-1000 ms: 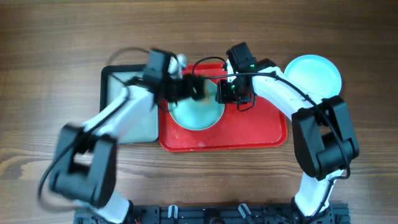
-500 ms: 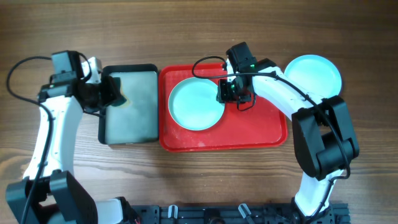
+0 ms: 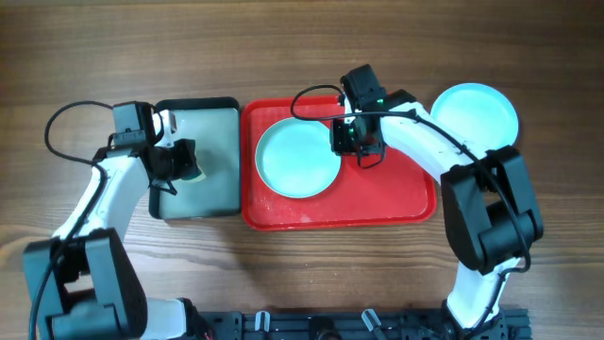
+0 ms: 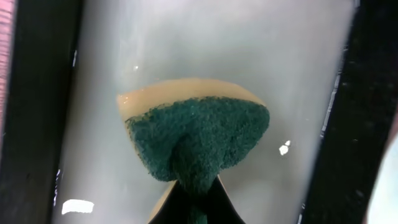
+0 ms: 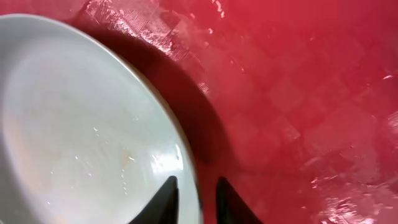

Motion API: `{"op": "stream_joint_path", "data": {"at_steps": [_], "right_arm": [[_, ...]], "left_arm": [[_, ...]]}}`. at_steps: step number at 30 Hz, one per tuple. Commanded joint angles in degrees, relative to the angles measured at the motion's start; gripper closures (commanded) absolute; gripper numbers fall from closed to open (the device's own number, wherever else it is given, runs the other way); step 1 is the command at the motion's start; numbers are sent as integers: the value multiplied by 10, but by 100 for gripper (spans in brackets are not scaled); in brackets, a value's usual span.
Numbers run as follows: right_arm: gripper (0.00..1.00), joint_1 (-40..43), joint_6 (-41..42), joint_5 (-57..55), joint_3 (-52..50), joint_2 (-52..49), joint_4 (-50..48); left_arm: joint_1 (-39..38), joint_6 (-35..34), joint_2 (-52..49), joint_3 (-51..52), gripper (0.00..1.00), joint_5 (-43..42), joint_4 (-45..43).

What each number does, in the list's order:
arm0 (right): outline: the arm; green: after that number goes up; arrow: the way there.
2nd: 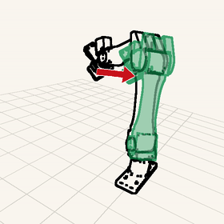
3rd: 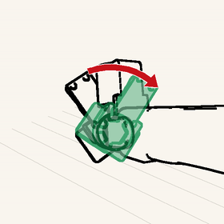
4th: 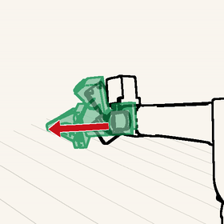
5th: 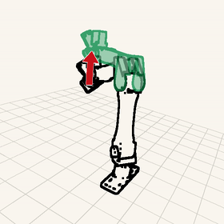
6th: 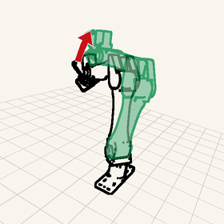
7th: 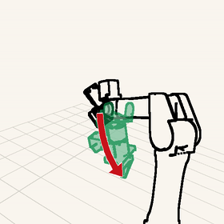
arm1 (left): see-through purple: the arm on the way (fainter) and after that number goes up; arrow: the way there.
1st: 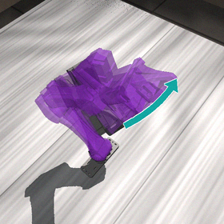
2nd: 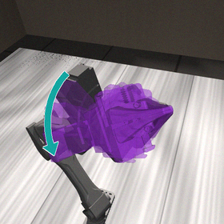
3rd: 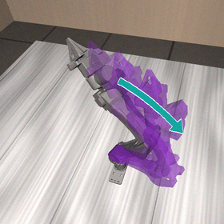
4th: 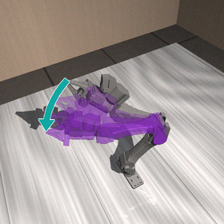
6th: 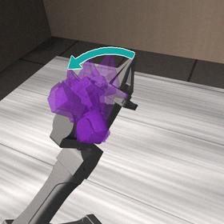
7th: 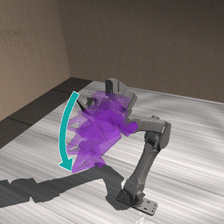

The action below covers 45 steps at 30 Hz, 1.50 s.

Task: Clean dirty plates on tray and stack at the side
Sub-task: 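Withdraw the left gripper with the sponge over the black tray, then lift the light-blue plate with the right gripper and carry it rightward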

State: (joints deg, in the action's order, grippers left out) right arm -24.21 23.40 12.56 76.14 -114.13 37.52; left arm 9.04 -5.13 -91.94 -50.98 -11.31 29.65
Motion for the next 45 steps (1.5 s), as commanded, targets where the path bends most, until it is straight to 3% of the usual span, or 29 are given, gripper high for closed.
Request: {"op": "stream_joint_path", "data": {"at_steps": [1, 5, 8, 10, 12, 13, 14, 21, 24, 28, 33, 45], "right_arm": [[96, -6, 12, -10, -9, -9, -5], [95, 15, -5, -9, 16, 14, -19], [77, 13, -8, -9, 6, 20, -3], [74, 5, -7, -10, -15, 19, -9], [79, -3, 14, -9, -47, 18, -41], [93, -3, 23, -10, -47, 18, -46], [96, -3, 23, -10, -47, 18, -52], [96, 10, 7, -23, 89, 94, -24], [96, -36, 9, -98, 101, 111, -73], [96, -148, 0, -277, 97, 80, -155], [96, -223, -108, -383, 97, 28, -247], [96, -234, -272, -422, 97, 14, -380]], "left_arm": [[-3, 11, -20, 4, 96, 9, -3], [-3, 11, -20, 4, 96, 9, -3], [-3, 11, -20, 4, 96, 9, -3], [-3, 10, -20, 4, 96, 9, -3], [-3, 10, -20, 4, 96, 9, -3], [-3, 11, -20, 4, 96, 9, -3], [-3, 10, -20, 4, 96, 9, -3], [-3, 11, -20, 4, 96, 9, -4], [-3, 11, -20, 4, 96, 9, -10], [-3, 64, -20, 4, 96, -54, -19], [-3, 62, -20, 4, 96, -51, -21], [-3, 45, -30, 4, 96, -21, -1]]}}
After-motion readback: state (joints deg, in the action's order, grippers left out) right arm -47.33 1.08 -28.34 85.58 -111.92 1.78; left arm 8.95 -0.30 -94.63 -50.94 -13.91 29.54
